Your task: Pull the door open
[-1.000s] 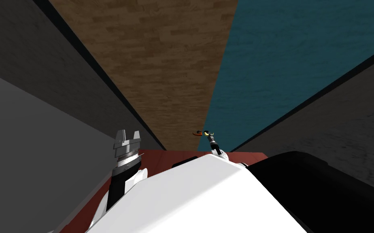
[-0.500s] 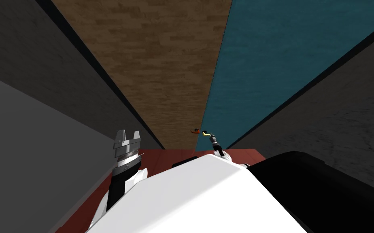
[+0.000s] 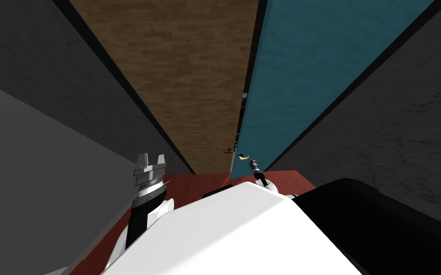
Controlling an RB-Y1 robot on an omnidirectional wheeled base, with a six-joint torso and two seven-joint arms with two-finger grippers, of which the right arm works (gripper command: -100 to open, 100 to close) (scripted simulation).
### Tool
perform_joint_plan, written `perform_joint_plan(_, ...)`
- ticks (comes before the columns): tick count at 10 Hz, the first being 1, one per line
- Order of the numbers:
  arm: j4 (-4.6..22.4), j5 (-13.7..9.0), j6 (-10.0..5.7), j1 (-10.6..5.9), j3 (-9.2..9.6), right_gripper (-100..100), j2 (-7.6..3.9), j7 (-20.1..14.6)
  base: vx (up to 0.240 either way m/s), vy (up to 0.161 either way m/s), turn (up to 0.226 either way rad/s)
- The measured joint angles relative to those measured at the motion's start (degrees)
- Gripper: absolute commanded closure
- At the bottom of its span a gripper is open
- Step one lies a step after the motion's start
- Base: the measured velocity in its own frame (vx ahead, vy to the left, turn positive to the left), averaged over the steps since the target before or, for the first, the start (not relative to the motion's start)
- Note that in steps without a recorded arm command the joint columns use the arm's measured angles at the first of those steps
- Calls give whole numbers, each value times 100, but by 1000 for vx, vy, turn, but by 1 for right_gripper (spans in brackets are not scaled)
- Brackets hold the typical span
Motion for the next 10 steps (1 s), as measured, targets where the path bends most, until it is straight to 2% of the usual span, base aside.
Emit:
perform_joint_plan(2, 103, 71, -140, -60, 119, -100, -22, -113, -190, 70, 62)
perform_joint_plan(5, -177, 182, -183, 74, 308, -100, -6, -275, -175, 27, 55)
perform_joint_plan(6, -148, 213, -232, 52, 361, -100, -4, -319, -163, 33, 36)
perform_joint_plan(8, -131, 244, -289, 38, 413, -100, 3, -359, 3, -15, -8)
perform_joint_plan(10, -108, 217, -251, 34, 367, -100, 27, -307, 141, -87, 5)
